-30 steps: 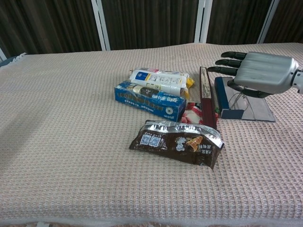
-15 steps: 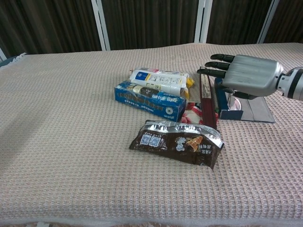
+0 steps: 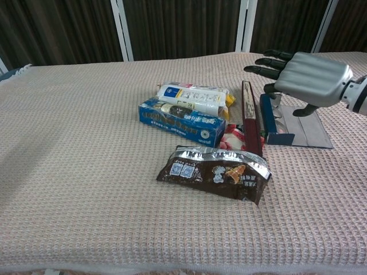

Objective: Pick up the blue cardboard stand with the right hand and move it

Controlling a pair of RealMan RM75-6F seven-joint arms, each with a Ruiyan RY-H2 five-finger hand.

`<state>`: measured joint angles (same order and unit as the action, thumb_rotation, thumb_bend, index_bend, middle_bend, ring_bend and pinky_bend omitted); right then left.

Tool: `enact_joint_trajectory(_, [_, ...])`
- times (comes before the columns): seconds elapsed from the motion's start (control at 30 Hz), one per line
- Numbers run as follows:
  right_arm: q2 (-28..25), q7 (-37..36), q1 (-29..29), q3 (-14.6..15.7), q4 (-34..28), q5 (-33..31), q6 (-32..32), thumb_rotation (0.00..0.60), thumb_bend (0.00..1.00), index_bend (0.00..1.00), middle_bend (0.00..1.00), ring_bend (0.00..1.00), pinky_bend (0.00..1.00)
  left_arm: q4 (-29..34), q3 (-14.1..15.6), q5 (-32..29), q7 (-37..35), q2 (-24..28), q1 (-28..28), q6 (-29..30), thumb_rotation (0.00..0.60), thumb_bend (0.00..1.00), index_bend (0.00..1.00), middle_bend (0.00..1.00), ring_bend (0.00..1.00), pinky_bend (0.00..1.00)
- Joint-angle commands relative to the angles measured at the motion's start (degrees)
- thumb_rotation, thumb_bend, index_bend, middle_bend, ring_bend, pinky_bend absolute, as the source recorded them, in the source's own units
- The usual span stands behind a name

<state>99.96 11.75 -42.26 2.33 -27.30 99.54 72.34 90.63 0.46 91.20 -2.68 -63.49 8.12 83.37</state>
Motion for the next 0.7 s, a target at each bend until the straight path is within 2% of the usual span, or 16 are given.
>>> enact_joint_trajectory(0.03, [-0.5, -0.9, 0.7, -0.4, -0.3, -0.6, 0.8, 0.600, 0.26, 0.56, 0.09, 0.00, 0.00, 0.0, 0.0, 0.0, 0.0, 0.0, 0.0, 0.1, 0.600, 0.42, 0.00, 0.00, 0.00, 0.09])
enact_joint_trajectory(0.1, [-2.5, -3.9, 3.5, -0.5, -0.6, -1.8, 2.8, 0.600, 0.26, 0.54, 0.09, 0.00, 0.00, 0.0, 0.1, 0.2, -0.2, 0.0, -0.1, 0.2, 0.600, 0.42, 0.00, 0.00, 0.00, 0.09])
enact_joint_trajectory(0.27, [-5.3, -11.7, 7.3, 2.7, 2.3, 0.0, 5.7, 0.600, 0.26, 0.54, 0.09, 0.00, 0.00, 0.0, 0.2, 0.5, -0.1, 0.0, -0.1, 0.4, 0.600, 0.42, 0.00, 0.00, 0.00, 0.09])
enact_joint_trajectory(0.33, [-5.7, -14.9, 8.2, 4.4, 4.9, 1.2, 6.3, 0.600, 0.26, 0.50, 0.09, 0.00, 0.00, 0.1, 0.2, 0.6, 0.2, -0.1, -0.1, 0.4, 0.600, 0.42, 0.00, 0.00, 0.00, 0.09])
enact_joint_trajectory(0.53, [-4.2, -19.3, 10.0, 7.7, 12.6, 3.6, 5.9, 0.600, 0.26, 0.46, 0.07, 0.00, 0.00, 0.4, 0.3, 0.7, 1.6, -0.6, 0.1, 0.0, 0.600, 0.42, 0.00, 0.00, 0.00, 0.09])
enact_joint_trajectory(0.7, [-1.6, -20.9, 10.2, 8.3, 15.4, 3.7, 3.7, 0.600, 0.26, 0.51, 0.08, 0.00, 0.00, 0.7, 0.3, 0.6, 2.5, -0.8, 0.3, -0.5, 0.600, 0.42, 0.00, 0.00, 0.00, 0.09])
